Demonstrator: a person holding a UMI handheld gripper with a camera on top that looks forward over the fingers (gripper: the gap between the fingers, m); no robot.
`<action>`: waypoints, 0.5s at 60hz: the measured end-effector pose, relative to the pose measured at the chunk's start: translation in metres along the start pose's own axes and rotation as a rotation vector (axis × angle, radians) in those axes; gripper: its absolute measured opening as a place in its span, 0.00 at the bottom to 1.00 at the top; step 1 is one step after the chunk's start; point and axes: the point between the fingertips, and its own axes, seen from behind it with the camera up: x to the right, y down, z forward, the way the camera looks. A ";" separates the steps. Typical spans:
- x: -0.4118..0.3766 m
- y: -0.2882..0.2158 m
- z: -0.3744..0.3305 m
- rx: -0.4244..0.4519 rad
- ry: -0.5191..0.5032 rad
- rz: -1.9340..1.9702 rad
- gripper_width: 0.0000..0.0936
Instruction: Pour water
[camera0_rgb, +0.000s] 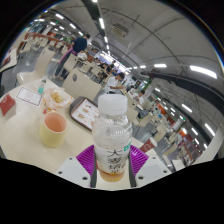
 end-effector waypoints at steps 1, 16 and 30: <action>0.004 -0.004 0.004 0.004 0.016 -0.042 0.47; 0.011 -0.065 0.047 0.078 0.203 -0.810 0.47; -0.020 -0.083 0.068 0.138 0.306 -1.329 0.47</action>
